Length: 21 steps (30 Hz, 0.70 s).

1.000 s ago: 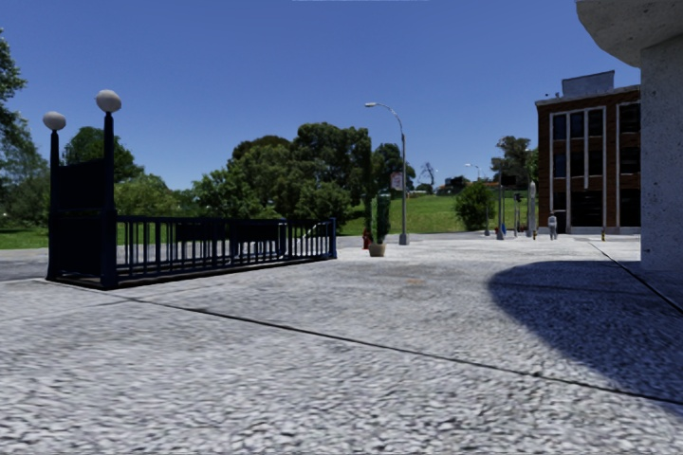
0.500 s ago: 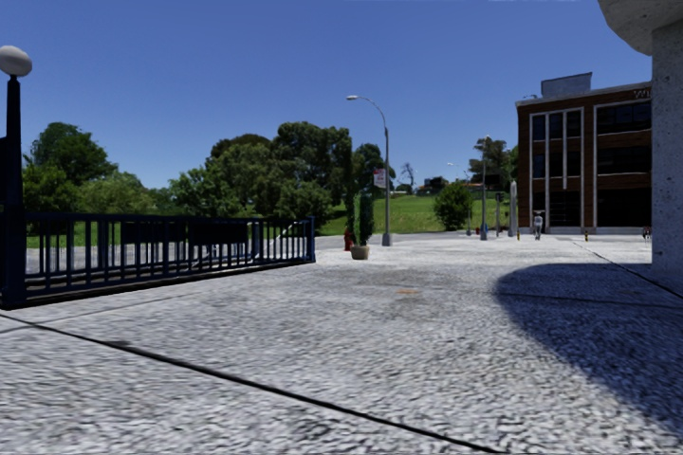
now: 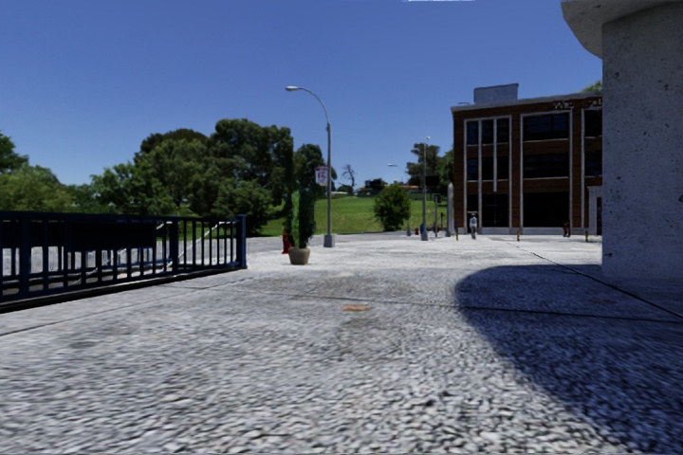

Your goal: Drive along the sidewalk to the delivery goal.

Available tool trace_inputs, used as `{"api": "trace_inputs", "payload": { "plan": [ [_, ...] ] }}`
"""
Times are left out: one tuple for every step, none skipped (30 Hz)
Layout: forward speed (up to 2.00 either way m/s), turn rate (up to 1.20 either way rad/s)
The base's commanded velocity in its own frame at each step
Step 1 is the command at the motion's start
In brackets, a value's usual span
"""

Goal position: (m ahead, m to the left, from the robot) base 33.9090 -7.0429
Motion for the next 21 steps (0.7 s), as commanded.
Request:
{"api": "trace_inputs", "payload": {
  "plan": [
    [1.94,-0.45],
    [1.94,-0.45],
    [1.94,-0.45],
    [1.94,-0.45],
    [1.94,-0.45],
    [1.94,-0.45],
    [1.94,-0.45],
    [1.94,-0.45],
    [1.94,-0.45],
    [1.94,-0.45],
    [1.94,-0.45],
    [1.94,-0.45],
    [1.94,-0.45],
    [1.94,-0.45],
    [1.94,-0.45],
    [1.94,-0.45],
    [1.94,-0.45],
    [1.94,-0.45],
    [1.94,-0.45],
    [1.94,-0.45],
    [1.94,-0.45]
  ]
}}
